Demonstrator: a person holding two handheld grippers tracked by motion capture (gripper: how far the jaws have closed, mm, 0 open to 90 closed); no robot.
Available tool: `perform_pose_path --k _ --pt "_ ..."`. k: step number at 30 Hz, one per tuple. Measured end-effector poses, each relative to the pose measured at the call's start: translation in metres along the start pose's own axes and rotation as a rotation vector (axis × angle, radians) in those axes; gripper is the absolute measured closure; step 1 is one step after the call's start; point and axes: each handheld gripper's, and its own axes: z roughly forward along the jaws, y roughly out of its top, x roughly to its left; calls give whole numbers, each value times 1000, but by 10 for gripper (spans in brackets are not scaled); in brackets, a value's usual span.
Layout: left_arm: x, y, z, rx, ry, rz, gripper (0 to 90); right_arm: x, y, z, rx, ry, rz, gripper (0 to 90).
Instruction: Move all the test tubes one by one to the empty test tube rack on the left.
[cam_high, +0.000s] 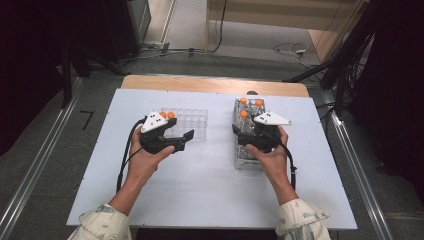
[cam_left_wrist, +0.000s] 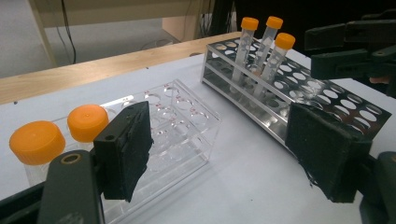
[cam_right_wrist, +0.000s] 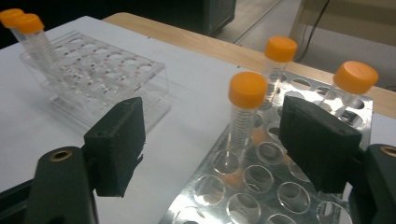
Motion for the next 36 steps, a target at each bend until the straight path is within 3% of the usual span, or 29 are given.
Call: perform_pose_path --k 9,15,22,26,36 --pt "-1 -1 2 2 -6 -6 242 -17 0 13 7 -11 37 310" --pt "-1 -2 2 2 -11 -7 242 -18 3 23 72 -36 -17 388" --pt "-2 -1 0 -3 -15 -11 243 -21 8 33 121 0 -49 506" --pt "-2 -2 0 0 -17 -13 245 -24 9 36 154 10 -46 590" --pt "-2 -3 1 6 -22 -14 247 -25 12 43 211 5 -53 655"
